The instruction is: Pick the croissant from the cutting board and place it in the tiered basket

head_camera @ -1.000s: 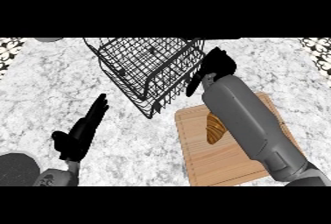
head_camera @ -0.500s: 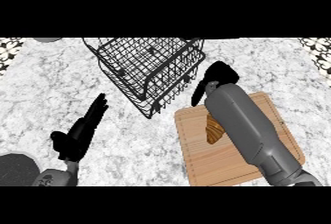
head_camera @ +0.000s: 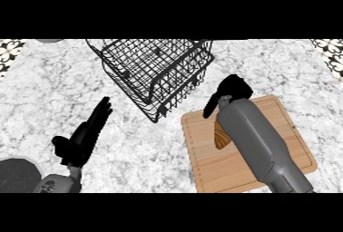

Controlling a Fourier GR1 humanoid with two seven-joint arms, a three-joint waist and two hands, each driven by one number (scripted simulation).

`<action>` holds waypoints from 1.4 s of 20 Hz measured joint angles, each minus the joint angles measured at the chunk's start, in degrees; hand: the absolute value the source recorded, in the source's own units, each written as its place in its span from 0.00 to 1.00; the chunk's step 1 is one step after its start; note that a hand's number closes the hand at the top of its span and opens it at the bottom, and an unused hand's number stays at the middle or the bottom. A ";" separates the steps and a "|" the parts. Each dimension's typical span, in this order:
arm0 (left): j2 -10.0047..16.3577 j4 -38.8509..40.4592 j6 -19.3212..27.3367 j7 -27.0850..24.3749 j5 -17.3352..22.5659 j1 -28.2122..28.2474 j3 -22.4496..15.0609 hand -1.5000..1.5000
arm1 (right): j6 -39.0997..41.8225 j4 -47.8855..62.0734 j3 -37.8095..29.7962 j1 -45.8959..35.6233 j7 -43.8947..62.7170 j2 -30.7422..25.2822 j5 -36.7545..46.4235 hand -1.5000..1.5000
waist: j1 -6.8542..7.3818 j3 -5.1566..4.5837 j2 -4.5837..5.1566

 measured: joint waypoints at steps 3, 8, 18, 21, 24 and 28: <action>0.05 -0.14 -0.21 -0.82 -0.24 0.77 0.03 0.50 | -0.17 -1.93 -0.94 3.33 -0.01 0.91 1.80 0.00 | 0.14 0.01 -0.01; -0.03 0.45 -0.51 -0.08 -0.28 -0.39 0.47 0.50 | -0.02 -6.92 -2.06 8.94 -0.08 1.99 4.48 0.00 | 0.27 0.02 0.15; -0.82 0.18 -1.19 0.61 -1.16 -1.38 0.24 0.50 | 1.01 -14.88 -4.62 16.32 -0.88 3.56 8.84 1.00 | 1.50 0.02 0.39; -1.38 -0.86 -0.77 1.76 -1.84 -1.58 0.06 0.50 | -0.36 -16.86 -3.94 17.74 -2.57 3.62 10.82 1.00 | 1.85 0.03 0.47; -1.69 -0.81 -1.29 1.80 -2.01 -1.57 0.27 0.50 | -1.70 -17.14 -3.40 17.84 -3.63 3.82 12.79 1.00 | 2.10 0.03 0.55; -2.29 -0.02 -1.19 1.44 -2.94 -2.06 0.54 0.50 | -2.47 -18.30 -1.98 18.13 -3.86 3.92 14.44 1.00 | 2.21 0.05 0.64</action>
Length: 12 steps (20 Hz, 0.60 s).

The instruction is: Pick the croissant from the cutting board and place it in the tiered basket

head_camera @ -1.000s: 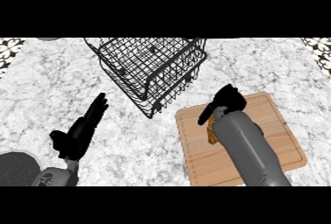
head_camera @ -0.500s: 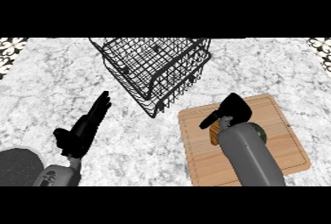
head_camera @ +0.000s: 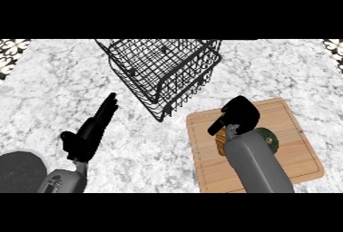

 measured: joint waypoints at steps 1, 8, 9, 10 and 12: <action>0.39 -0.45 -0.38 -0.16 0.10 0.32 0.30 0.50 | -0.08 0.24 -0.48 0.02 -0.23 0.04 0.45 1.00 | 0.06 0.00 0.00; -0.10 -1.23 -0.91 0.89 0.03 0.67 0.81 0.50 | 0.61 -3.93 0.93 1.45 0.34 0.04 4.92 1.00 | -0.18 0.03 0.00; -0.29 -1.46 -0.56 0.80 -0.25 1.14 0.70 0.50 | 0.99 -6.51 2.32 3.76 0.51 0.04 5.90 1.00 | -0.46 0.02 -0.13; -0.57 -1.05 -0.12 0.44 -0.58 1.29 0.73 0.50 | 1.32 -9.22 3.90 6.23 0.67 0.03 7.06 1.00 | -0.84 0.01 -0.24; -0.16 -0.75 -0.21 0.01 -0.62 1.84 1.15 0.50 | 1.93 -14.20 7.80 11.90 0.91 0.00 9.50 1.00 | -1.48 -0.04 -0.49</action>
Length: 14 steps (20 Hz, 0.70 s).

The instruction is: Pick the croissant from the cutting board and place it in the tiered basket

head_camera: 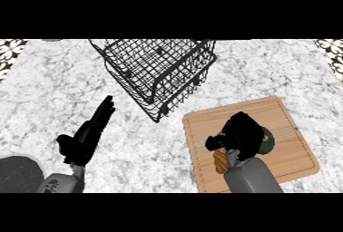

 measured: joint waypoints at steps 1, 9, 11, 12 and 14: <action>0.26 0.06 -0.15 -0.17 0.23 0.04 0.44 0.50 | 0.24 -2.89 1.55 2.97 -0.07 -0.03 1.63 1.00 | -0.36 -0.01 -0.09; 0.44 0.14 -0.82 -0.72 0.48 0.69 0.90 0.50 | -1.26 -28.49 9.92 11.64 -0.05 -0.04 9.98 1.00 | -0.45 0.01 -0.18; 0.32 0.13 -1.08 -0.50 0.39 0.44 0.66 0.50 | -1.06 -33.35 12.00 10.35 0.26 -0.04 13.07 1.00 | -0.08 0.00 -0.09; 0.40 -0.07 -1.36 -0.56 0.56 0.58 0.74 0.50 | -0.72 -35.31 13.51 9.74 0.77 -0.05 14.80 1.00 | 0.17 -0.01 -0.04; -0.03 -0.30 -1.02 0.07 0.22 -0.07 0.48 0.50 | 0.57 -38.21 14.96 6.93 1.67 -0.09 16.89 1.00 | 0.60 -0.02 0.10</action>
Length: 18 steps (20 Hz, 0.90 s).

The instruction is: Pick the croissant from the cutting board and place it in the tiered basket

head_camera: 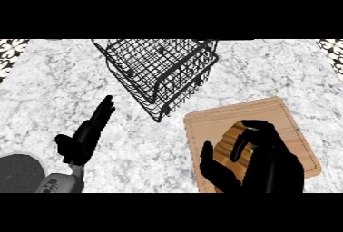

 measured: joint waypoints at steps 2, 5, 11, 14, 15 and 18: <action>-0.33 0.13 -0.10 0.13 -0.09 -0.53 -0.18 0.50 | 1.80 -2.06 -0.35 -3.77 0.49 -0.03 0.13 1.00 | 0.40 -0.03 0.13; -0.59 0.21 -0.15 -0.02 -0.43 -0.93 -0.41 0.50 | 3.36 -1.05 -2.33 -9.76 0.84 -0.03 -0.89 1.00 | 1.20 -0.06 0.32; -1.23 0.89 -0.41 0.34 -0.76 -2.37 -0.90 0.50 | 5.21 5.02 -10.90 -23.46 1.24 0.04 -6.02 1.00 | 2.53 -0.10 0.62; -1.61 1.41 -0.71 0.64 -0.83 -3.35 -1.22 0.50 | 5.87 10.62 -16.01 -30.62 1.23 0.09 -8.96 1.00 | 3.16 -0.11 0.79; -1.61 1.54 -0.71 0.61 -0.89 -3.57 -1.17 0.50 | 6.04 12.60 -17.84 -32.92 1.16 0.11 -10.10 1.00 | 3.34 -0.11 0.84; -1.78 1.89 -0.90 0.79 -0.91 -4.19 -1.21 0.50 | 6.04 19.81 -22.84 -40.31 0.79 0.17 -12.78 1.00 | 4.01 -0.09 1.01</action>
